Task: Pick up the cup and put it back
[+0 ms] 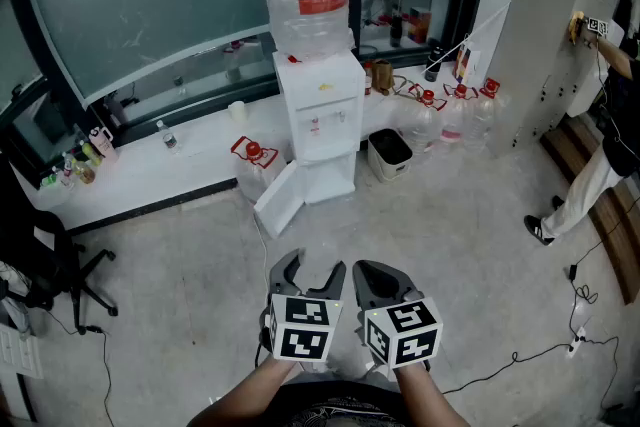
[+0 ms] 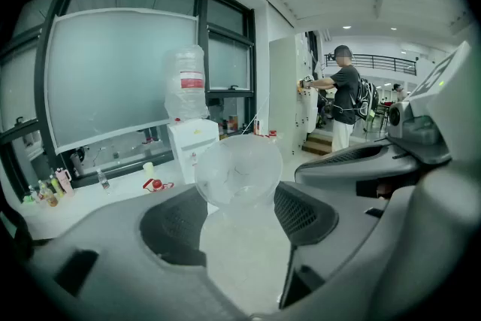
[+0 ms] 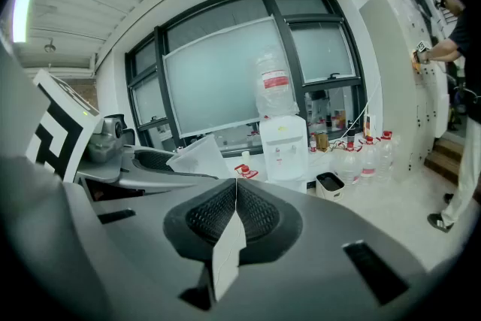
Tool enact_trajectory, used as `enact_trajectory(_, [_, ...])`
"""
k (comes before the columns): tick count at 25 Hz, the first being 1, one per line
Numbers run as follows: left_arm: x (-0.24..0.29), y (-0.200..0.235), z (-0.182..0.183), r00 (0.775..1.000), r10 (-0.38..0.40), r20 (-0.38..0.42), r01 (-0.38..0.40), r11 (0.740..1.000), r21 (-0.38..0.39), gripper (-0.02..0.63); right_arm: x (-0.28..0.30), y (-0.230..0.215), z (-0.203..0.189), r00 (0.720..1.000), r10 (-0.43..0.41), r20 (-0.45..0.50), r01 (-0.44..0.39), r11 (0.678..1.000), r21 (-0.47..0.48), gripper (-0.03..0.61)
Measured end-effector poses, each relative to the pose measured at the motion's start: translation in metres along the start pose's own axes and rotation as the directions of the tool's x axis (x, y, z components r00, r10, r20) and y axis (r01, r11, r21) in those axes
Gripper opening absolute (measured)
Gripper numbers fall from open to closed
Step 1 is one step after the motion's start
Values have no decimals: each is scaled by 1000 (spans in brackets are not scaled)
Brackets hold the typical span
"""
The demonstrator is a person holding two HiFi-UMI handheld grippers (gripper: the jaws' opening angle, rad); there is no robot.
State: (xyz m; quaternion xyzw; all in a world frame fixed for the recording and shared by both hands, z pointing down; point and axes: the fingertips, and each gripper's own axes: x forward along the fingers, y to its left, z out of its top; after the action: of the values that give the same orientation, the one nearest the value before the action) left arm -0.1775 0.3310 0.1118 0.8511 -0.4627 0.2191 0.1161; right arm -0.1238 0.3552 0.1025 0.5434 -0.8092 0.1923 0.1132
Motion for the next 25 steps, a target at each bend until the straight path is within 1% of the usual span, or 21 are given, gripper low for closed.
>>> enact_trajectory(7, [0, 16, -6, 1000, -15, -4, 15, 1000, -6, 285, 12, 10, -1, 1000, -15, 0, 15, 1000, 25, 21])
enact_trajectory(14, [4, 27, -7, 1000, -29, 1, 29, 1000, -3, 285, 23, 17, -1, 1000, -25, -7, 26, 999, 24, 21])
enact_trajectory(20, [12, 32, -1, 1000, -27, 6, 27, 1000, -1, 285, 33, 12, 7, 1000, -27, -1, 27, 999, 21, 21])
enact_trajectory(25, [26, 35, 5, 1000, -14, 6, 14, 1000, -7, 285, 45, 1, 9, 1000, -11, -4, 11, 1000, 24, 21])
